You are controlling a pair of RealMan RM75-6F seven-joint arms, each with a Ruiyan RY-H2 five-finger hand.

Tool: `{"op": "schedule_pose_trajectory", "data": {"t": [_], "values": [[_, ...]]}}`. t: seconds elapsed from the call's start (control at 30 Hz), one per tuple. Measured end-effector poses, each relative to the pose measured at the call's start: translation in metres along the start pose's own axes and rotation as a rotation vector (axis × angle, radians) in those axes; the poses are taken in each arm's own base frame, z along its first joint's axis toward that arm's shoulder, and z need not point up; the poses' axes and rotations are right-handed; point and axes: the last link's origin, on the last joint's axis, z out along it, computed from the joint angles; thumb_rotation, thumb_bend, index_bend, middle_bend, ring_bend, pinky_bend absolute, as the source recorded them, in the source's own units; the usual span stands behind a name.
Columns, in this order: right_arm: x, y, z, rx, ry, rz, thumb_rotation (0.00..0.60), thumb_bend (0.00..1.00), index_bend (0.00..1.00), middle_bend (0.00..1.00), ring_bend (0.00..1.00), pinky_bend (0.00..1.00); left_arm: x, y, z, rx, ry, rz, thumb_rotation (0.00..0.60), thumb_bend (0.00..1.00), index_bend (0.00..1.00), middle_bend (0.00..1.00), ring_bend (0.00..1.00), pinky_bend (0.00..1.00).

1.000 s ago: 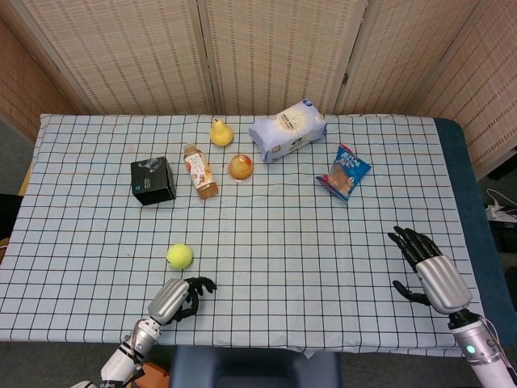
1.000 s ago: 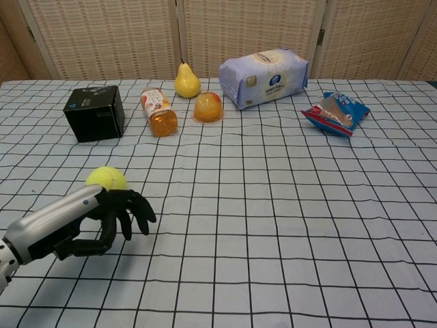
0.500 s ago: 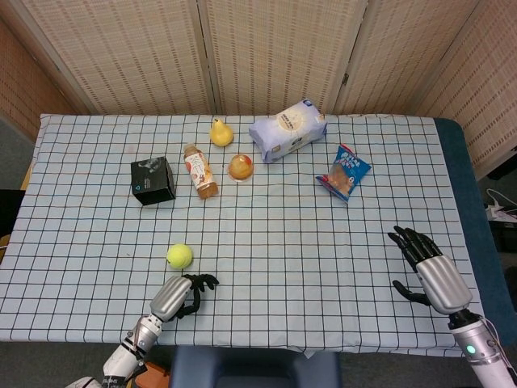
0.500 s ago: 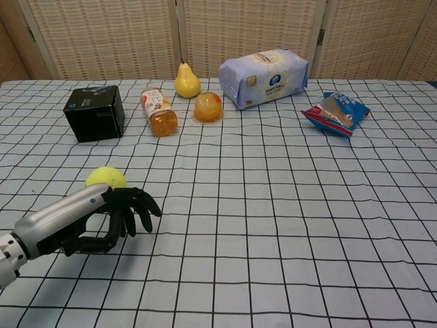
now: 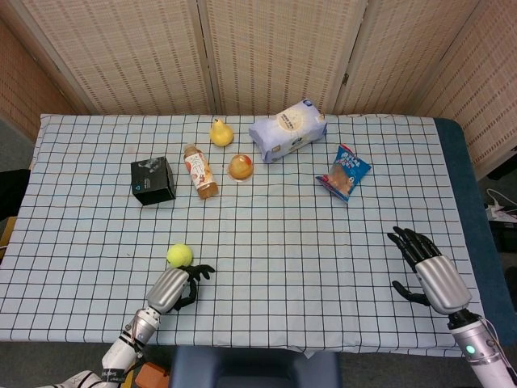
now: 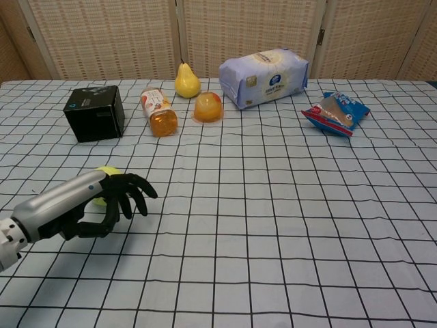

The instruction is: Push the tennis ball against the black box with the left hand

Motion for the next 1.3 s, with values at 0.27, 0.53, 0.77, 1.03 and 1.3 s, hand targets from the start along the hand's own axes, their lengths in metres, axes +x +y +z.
{"op": "schedule_pose_trajectory", "data": {"t": [0.27,0.53,0.77,1.03,1.3], "values": [[0.0,0.0,0.0,-0.001,-0.002,0.0,0.6,0.21,0.02,0.0,0.0,0.11,0.002,-0.009,0.004,0.032,0.003,0.069,0.6,0.89,0.28,0.36,0.38,0.43],[-0.001,0.0,0.0,-0.002,-0.006,-0.002,0.6,0.21,0.02,0.0,0.0,0.11,0.007,-0.014,0.011,0.05,0.018,0.122,0.6,0.89,0.28,0.36,0.38,0.43],[-0.001,0.0,0.001,-0.003,-0.008,-0.002,0.6,0.21,0.02,0.0,0.0,0.11,0.014,-0.019,0.017,0.06,0.033,0.188,0.6,0.89,0.28,0.36,0.38,0.43],[-0.001,0.001,0.001,-0.004,-0.009,-0.004,0.6,0.21,0.02,0.0,0.0,0.11,0.021,-0.027,0.024,0.083,0.045,0.273,0.6,0.89,0.28,0.36,0.39,0.43],[-0.002,0.001,0.002,-0.003,-0.01,-0.006,0.6,0.21,0.02,0.0,0.0,0.11,0.026,-0.033,0.03,0.112,0.062,0.366,0.6,0.88,0.28,0.36,0.39,0.43]]}}
